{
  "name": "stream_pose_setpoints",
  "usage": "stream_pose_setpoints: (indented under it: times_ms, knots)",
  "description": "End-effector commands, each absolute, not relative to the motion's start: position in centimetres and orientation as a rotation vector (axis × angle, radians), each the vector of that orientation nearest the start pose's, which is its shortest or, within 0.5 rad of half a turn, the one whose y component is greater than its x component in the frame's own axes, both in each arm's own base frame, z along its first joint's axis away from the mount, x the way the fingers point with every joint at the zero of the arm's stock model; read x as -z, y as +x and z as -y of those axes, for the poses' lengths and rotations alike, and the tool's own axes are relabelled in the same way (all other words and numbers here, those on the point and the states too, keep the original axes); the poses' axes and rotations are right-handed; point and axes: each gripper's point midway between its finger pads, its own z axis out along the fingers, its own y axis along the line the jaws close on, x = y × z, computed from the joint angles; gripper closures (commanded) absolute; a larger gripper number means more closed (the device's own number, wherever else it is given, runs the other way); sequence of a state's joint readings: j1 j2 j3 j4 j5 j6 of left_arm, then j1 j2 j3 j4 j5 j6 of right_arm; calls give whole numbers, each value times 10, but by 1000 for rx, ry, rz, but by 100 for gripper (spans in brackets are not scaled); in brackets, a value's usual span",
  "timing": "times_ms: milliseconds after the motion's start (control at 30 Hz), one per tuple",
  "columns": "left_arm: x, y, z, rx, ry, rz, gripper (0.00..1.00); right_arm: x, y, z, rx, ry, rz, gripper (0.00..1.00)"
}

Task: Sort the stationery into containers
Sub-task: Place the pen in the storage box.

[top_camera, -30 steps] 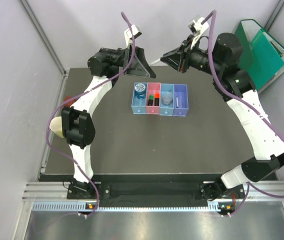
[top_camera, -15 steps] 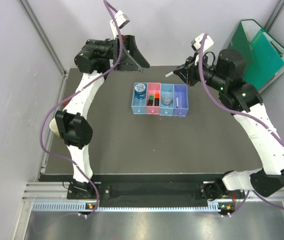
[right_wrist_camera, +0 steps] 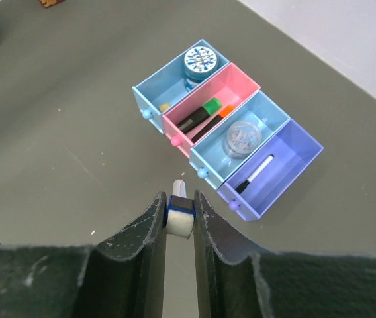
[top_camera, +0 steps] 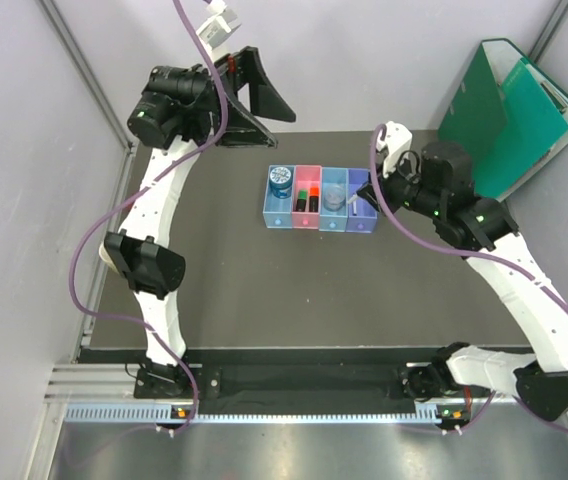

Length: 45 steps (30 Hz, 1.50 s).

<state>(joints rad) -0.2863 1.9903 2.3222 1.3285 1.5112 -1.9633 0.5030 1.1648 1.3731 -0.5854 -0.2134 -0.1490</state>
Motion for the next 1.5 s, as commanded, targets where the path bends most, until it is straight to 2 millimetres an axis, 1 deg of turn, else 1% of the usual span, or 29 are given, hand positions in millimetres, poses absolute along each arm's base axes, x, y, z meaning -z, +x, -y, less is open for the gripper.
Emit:
stream_pose_setpoints:
  times_ms: [0,133,233,300,367,400,433,467,500,600,667,700,733,767,800,833,900,933,967,1033,1100,1133,1167,1200,1267,1300,1367,1400,1467]
  knots:
    - [-530,225,243,1151,1533,-933,1,-375,294,-194,-397,-751,-1681,100]
    - [-535,230,235,1093,1524,-919,1,-379,295,-195,-402,-746,-1673,100]
    - [-537,233,232,1107,1514,-948,1,-380,293,-193,-398,-744,-1669,100]
    - [-545,224,229,1116,1505,-941,1,-380,291,-192,-398,-744,-1670,100]
    - [-553,220,229,1149,1489,-931,1,-370,291,-192,-395,-750,-1698,100]
    - [-559,213,227,1173,1476,-936,1,-366,293,-191,-388,-750,-1708,100]
    - [-560,215,227,1178,1469,-930,1,-362,296,-191,-376,-755,-1711,100]
    - [-565,216,227,1198,1450,-930,1,-349,299,-190,-361,-758,-1736,100]
    - [-566,217,226,1215,1438,-946,1,-343,301,-190,-354,-763,-1743,100]
    - [-570,229,224,1241,1396,-966,1,-316,304,-193,-344,-803,-1790,100]
    - [-577,241,220,1212,1366,-938,1,-297,306,-195,-344,-842,-1820,100]
    - [-591,242,218,1228,1308,-905,1,-291,307,-196,-346,-852,-1829,100]
    - [-599,261,216,1227,1238,-918,1,-282,310,-197,-342,-857,-1850,100]
    - [-608,280,208,1219,1138,-948,1,-280,313,-199,-340,-855,-1851,100]
    - [-625,285,203,1190,1025,-931,1,-279,316,-199,-338,-851,-1853,100]
    - [-615,316,199,1093,951,-1004,1,-278,320,-201,-339,-841,-1859,100]
    - [-611,330,195,929,878,-1016,1,-282,330,-201,-324,-816,-1853,100]
    - [-610,346,190,855,837,-1027,1,-282,337,-201,-319,-803,-1861,100]
    - [-587,364,187,871,781,-1148,1,-282,342,-199,-303,-796,-1865,100]
    - [-566,391,175,758,704,-1239,1,-279,356,-196,-278,-786,-1884,100]
    - [-528,408,164,667,638,-1372,1,-277,367,-193,-264,-769,-1905,100]
    - [-517,416,158,586,652,-1390,1,-275,377,-190,-255,-751,-1924,100]
    - [-506,430,141,469,563,-1454,1,-274,382,-188,-244,-744,-1932,100]
    - [-483,438,132,404,550,-1527,1,-273,387,-186,-230,-738,-1940,100]
    - [-463,452,107,264,457,-1614,1,-269,400,-182,-204,-725,-1960,100]
    - [-444,455,100,227,444,-1667,1,-266,405,-180,-199,-721,-1974,100]
    - [-433,456,88,158,415,-1698,1,-261,418,-175,-196,-706,-2002,100]
    - [-418,458,82,128,404,-1735,1,-258,421,-175,-202,-703,-2011,100]
    - [-412,457,77,97,397,-1747,1,-253,429,-175,-205,-711,-2031,100]
